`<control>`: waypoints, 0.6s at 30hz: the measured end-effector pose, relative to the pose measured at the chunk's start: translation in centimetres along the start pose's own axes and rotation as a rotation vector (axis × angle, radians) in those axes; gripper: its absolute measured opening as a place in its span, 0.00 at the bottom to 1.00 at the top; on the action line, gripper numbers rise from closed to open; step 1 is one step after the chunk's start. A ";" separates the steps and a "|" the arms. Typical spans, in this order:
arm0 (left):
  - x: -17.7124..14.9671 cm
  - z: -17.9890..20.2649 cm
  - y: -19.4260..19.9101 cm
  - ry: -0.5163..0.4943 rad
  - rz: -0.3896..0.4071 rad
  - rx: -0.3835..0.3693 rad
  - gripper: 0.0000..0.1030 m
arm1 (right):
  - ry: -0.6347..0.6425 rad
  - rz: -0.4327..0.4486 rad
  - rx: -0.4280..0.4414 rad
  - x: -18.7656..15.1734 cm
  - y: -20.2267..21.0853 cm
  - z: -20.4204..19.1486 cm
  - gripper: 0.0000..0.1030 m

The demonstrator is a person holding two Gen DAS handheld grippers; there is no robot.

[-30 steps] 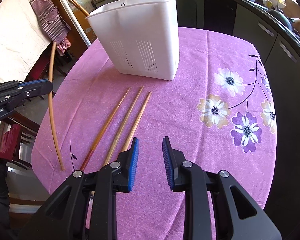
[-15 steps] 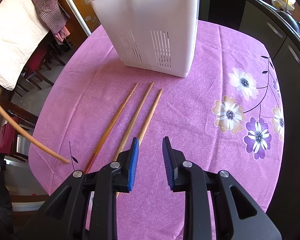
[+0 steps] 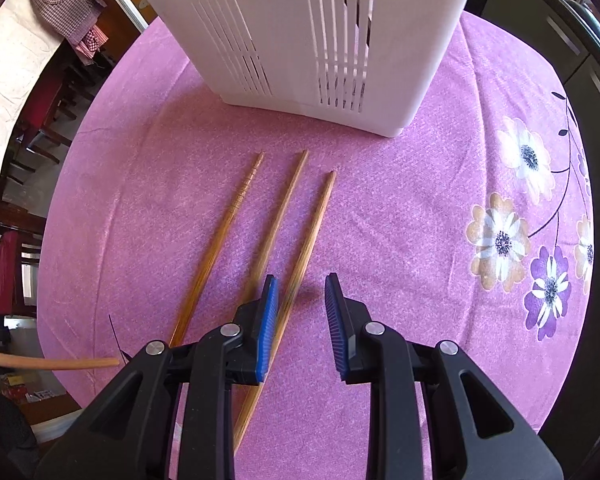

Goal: Organize utensils
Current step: 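Grasp another chopstick with the right tool while the left tool holds its chopstick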

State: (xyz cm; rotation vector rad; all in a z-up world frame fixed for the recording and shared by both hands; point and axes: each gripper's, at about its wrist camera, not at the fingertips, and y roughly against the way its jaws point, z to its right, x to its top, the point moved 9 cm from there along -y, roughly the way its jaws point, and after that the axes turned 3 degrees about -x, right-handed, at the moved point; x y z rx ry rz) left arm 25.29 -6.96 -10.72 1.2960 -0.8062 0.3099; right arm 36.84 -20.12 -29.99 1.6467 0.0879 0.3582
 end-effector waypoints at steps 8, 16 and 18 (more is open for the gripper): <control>0.0 0.5 -0.1 -0.012 0.002 -0.017 0.06 | 0.008 0.000 -0.077 0.9 -0.6 -1.1 0.17; -0.2 0.2 0.0 -0.007 0.002 -0.011 0.06 | 0.005 0.047 -0.049 1.0 0.5 -0.5 0.08; -0.2 0.1 0.1 -0.005 0.002 -0.010 0.06 | 0.000 0.094 -0.044 0.9 2.3 0.2 0.08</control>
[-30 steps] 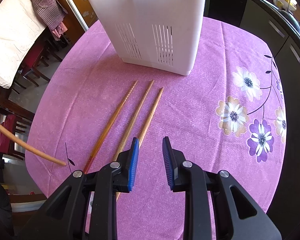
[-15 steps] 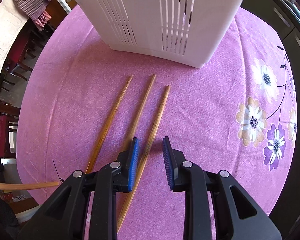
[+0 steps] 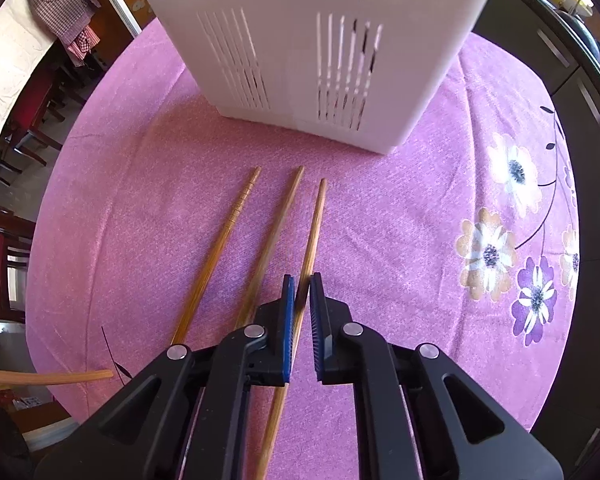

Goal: Organize utensils
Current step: 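Grasp another chopstick with the right tool while the left tool holds its chopstick, then carry both chopsticks over the caddy and lower them into it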

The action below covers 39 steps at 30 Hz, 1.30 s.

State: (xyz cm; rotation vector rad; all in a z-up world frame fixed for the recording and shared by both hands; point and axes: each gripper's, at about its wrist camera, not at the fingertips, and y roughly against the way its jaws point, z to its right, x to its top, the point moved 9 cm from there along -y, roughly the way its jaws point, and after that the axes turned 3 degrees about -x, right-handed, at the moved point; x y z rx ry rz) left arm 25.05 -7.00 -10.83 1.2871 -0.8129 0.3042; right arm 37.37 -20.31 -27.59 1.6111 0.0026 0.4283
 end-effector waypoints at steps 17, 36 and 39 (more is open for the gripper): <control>-0.7 -0.1 1.0 0.007 0.008 0.010 0.06 | -0.010 0.486 0.066 -6.3 18.0 2.3 0.07; -1.1 -0.1 1.4 0.011 0.004 0.028 0.06 | -0.003 0.550 0.112 -9.2 19.7 2.3 0.07; -1.0 0.0 1.4 0.009 0.003 0.028 0.06 | 0.000 0.551 0.118 -9.0 19.9 2.2 0.07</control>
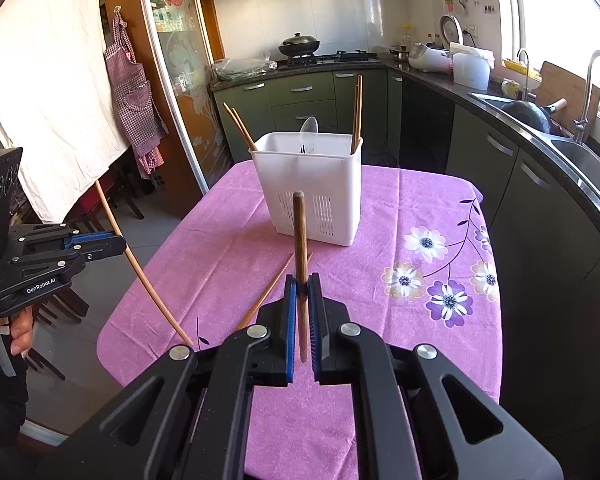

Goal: Organize utensils
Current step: 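Carry both chopsticks over the caddy and lower them into it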

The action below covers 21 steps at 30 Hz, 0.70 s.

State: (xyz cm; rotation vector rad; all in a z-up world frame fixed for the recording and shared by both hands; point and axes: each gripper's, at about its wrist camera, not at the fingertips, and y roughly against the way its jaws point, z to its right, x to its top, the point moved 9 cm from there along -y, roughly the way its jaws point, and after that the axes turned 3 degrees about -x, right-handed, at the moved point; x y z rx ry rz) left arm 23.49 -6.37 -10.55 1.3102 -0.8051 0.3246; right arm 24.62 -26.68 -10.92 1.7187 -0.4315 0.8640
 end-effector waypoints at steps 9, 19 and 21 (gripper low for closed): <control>0.8 0.4 -0.3 -0.004 0.000 -0.007 0.06 | 0.017 0.000 0.024 1.0 -0.1 -0.8 0.07; 3.2 1.2 0.2 -0.020 0.015 -0.020 0.06 | 0.042 0.006 0.054 3.4 0.2 -1.6 0.07; 4.2 1.4 0.5 -0.027 0.027 -0.023 0.06 | 0.052 0.009 0.059 4.4 0.4 -1.7 0.07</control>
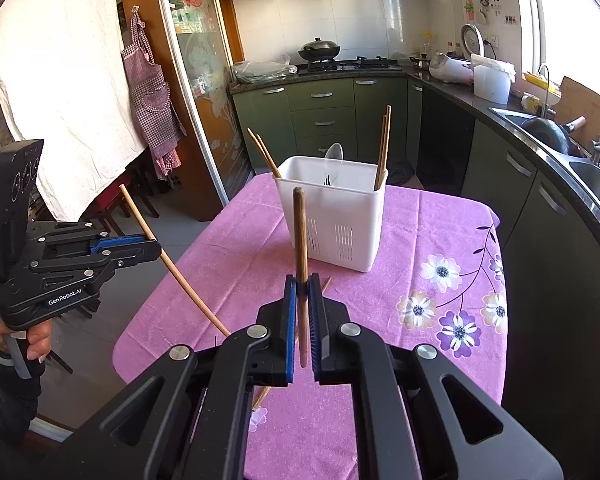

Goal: Organize utensils
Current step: 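Carry both chopsticks over the caddy and lower them into it, then open both tools to release the chopsticks into the caddy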

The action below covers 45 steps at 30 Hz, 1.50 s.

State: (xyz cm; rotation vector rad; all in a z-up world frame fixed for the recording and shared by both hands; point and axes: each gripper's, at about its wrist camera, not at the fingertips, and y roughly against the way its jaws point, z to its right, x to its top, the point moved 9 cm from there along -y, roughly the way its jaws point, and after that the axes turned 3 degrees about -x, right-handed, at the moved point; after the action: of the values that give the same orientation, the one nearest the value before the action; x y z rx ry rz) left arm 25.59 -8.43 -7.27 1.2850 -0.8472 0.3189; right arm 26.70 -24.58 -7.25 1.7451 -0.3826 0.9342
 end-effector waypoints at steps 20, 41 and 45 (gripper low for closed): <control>12.7 0.2 3.5 -0.031 0.143 -0.008 0.06 | 0.024 0.080 0.012 12.9 1.4 1.5 0.07; 21.0 -2.5 -4.5 0.024 0.129 0.034 0.06 | -0.044 0.103 -0.026 20.2 -5.1 7.7 0.07; 19.2 -3.1 -7.6 0.033 0.058 0.044 0.06 | -0.043 0.043 -0.018 18.4 -8.5 7.9 0.07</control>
State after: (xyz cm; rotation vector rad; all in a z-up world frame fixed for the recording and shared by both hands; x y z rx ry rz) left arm 44.48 -12.30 0.82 1.2944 -0.8549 0.4055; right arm 47.26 -25.13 -0.06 1.7488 -0.4562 0.9221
